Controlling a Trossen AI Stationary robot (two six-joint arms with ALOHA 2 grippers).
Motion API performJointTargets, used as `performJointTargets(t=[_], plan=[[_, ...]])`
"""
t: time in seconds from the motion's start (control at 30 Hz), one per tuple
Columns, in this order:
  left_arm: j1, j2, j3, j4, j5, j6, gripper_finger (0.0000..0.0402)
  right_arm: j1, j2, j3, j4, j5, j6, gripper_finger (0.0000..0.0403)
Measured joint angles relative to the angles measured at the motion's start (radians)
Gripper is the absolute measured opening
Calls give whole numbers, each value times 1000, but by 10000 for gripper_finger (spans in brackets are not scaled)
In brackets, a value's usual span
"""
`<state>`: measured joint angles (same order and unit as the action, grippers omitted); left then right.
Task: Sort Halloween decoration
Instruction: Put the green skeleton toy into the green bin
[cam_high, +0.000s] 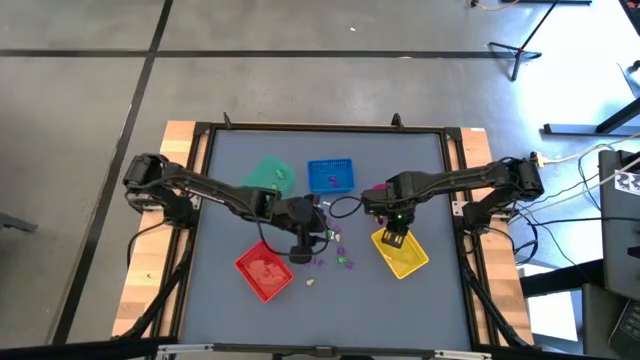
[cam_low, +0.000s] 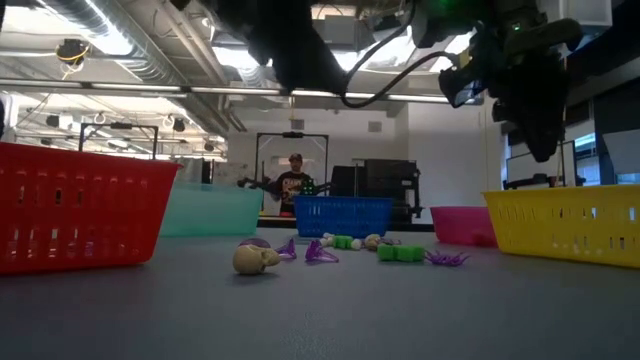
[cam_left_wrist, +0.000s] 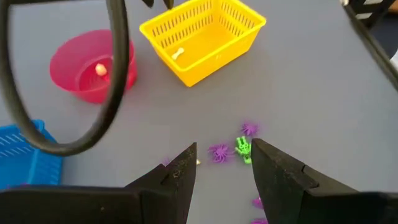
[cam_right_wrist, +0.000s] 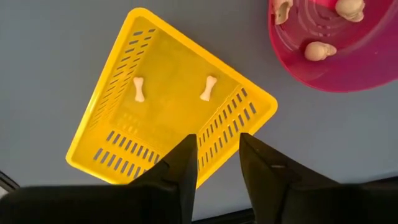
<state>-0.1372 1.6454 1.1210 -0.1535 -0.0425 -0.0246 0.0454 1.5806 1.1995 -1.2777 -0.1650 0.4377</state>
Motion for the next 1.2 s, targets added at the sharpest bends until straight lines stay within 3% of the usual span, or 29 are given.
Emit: performJointTargets(t=[0.5,0.93,1.2], plan=[[79,165,0,99,8,10,137,0,0,0,32,27,-27,119],[100,296,0,98,11,153,137,0,0,0,38,27,-27,119],[100,315,0,89,11,193,137,0,0,0,51,27,-28,119]])
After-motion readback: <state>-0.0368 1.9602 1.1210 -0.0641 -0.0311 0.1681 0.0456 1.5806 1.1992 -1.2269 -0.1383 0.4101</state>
